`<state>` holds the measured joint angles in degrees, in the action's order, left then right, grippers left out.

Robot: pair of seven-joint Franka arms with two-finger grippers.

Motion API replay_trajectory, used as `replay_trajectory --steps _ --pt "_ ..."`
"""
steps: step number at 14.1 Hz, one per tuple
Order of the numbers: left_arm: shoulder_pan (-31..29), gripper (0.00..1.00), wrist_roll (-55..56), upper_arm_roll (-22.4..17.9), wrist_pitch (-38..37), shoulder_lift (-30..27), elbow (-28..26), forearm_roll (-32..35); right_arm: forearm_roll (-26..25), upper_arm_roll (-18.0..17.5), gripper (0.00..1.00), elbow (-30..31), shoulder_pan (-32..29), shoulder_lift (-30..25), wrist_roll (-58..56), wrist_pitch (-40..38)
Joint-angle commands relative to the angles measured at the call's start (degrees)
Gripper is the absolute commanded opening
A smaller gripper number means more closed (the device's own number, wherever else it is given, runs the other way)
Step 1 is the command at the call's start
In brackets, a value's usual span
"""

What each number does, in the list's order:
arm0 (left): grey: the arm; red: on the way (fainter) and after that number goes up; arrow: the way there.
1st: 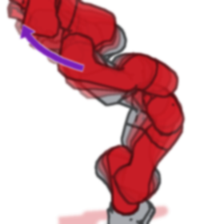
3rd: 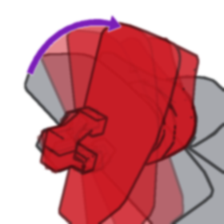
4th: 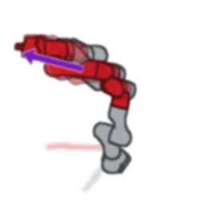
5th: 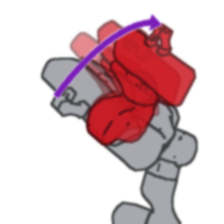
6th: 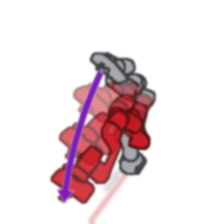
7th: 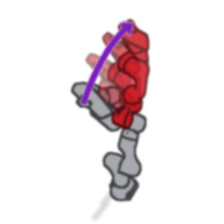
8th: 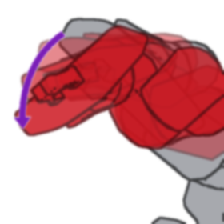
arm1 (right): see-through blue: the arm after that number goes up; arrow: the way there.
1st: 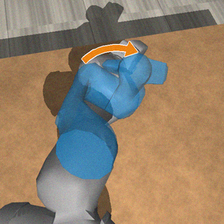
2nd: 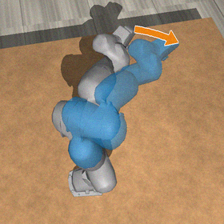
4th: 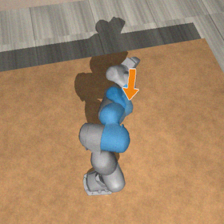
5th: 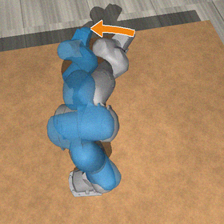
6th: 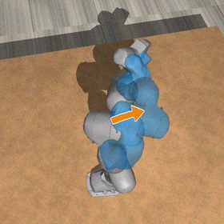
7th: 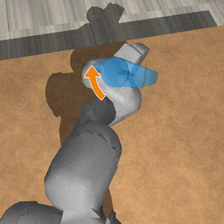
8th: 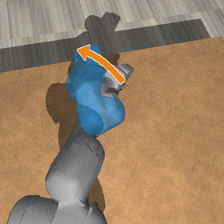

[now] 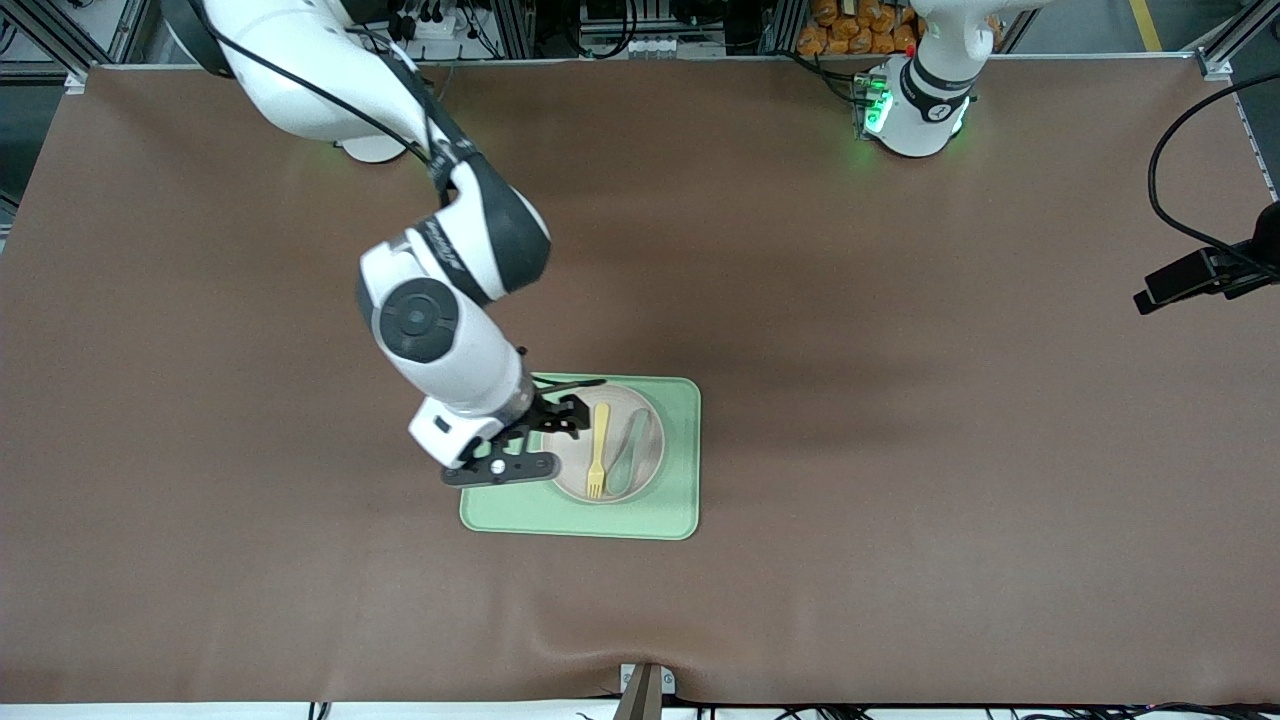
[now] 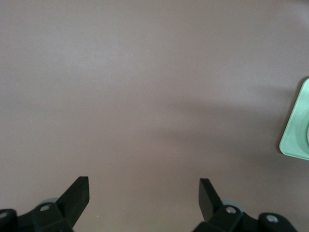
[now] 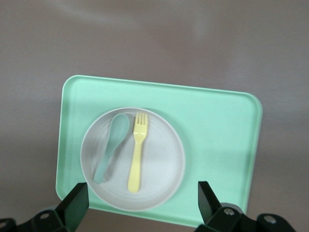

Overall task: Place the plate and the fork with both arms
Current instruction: 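Move the right gripper over the plate above the yellow fork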

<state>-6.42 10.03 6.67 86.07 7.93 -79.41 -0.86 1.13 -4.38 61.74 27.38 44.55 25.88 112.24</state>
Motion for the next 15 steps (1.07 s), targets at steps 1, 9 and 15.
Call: replay_trajectory --steps 1,9,15 --pt "5.61 1.00 0.60 -1.83 0.50 -1.86 -1.53 4.01 -1.57 2.44 1.00 -4.52 3.28 5.10 3.73 1.57" --pt "9.85 1.00 -0.10 -6.49 1.82 -8.54 -7.60 3.14 -6.23 5.00 0.86 -3.99 7.78 10.20 4.80 2.90" --pt "9.85 1.00 -0.36 -5.96 1.73 -8.81 -7.51 1.31 -8.16 4.91 0.73 -3.82 8.13 13.72 8.04 7.11"
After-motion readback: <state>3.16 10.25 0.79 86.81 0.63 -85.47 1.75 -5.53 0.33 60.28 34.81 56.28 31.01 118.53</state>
